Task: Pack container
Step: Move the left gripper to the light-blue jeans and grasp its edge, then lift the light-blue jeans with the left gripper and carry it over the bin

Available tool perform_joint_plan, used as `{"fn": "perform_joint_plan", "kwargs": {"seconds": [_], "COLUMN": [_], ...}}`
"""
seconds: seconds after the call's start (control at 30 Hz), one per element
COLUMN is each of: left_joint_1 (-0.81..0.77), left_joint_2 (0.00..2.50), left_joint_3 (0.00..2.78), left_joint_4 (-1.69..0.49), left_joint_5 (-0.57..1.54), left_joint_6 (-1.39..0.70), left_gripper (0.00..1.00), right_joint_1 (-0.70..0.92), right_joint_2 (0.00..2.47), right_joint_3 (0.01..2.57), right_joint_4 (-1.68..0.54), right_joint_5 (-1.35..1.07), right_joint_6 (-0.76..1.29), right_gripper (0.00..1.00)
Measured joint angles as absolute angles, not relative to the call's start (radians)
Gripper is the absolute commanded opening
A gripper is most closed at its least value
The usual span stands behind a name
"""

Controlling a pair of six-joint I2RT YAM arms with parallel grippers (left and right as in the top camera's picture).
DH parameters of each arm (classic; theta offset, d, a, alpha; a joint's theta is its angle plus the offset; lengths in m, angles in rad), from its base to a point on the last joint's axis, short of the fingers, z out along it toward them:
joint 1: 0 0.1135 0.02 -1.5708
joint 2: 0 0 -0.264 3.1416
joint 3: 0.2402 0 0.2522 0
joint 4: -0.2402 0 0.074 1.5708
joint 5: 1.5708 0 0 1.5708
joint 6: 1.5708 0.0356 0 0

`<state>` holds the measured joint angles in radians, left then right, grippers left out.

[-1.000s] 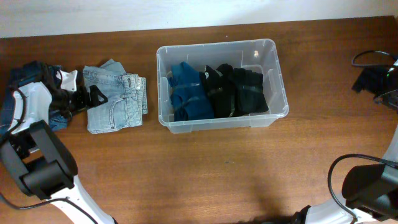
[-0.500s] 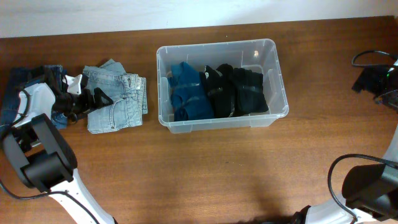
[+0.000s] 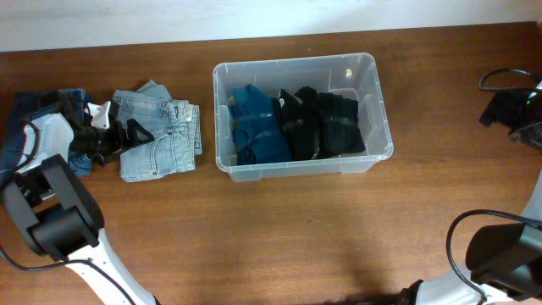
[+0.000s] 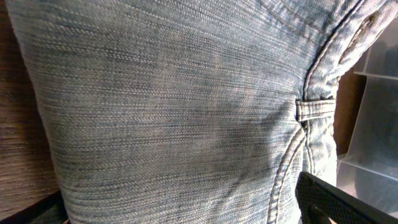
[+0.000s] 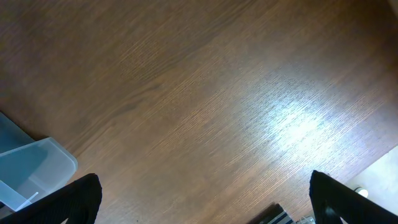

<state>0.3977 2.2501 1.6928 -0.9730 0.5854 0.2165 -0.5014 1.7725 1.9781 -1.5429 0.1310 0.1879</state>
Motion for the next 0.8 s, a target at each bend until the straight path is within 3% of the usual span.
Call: {"fn": "perform_joint_plan", "kwargs": {"seconds": [0.03,0.07,0.13,0.33,0.43,0.47,0.8], "left_joint_1": [0.398,0.398,0.398,0.397,0.397,0.397,0.392], "left_joint_2": [2.251,2.251,2.252,2.275,2.275,2.275,2.296], "left_joint_3": [1.693,1.693,1.693,1.692,1.693,1.693,1.816], "left_joint_4": [-0.973,-0.973,-0.973,-0.980,-0.980,-0.980,-1.108], "left_joint_5": [0.587,0.588,0.587,0.591,0.600,0.606,0.630], "left_joint_6": [0.216,0.216,0.215,0.208,0.202,0.200,0.178], "left_gripper": [0.99,0.93,0.66,0.37,0.05,0.01,0.01], "right_joint_1": [-0.501,-0.501,-0.501,-0.501,-0.501,-0.501,-0.501], "right_joint_2": [1.773,1.773,1.773,1.773,1.773,1.773,1.773], "right_joint_3": [1.978,1.978,1.978,1.978,1.978,1.978,1.978], "right_joint_4": [-1.543,-1.543,-1.543,-1.543,-1.543,-1.543,-1.543], "right_joint_5": [0.131,0.131,0.131,0.131,0.131,0.131,0.131], "right_joint_6": [0.187,0.187,0.187,0.188,0.187,0.188,0.188], "right_gripper": [0.99,0.98,0.98,0.99,0.98,0.98,0.98]}}
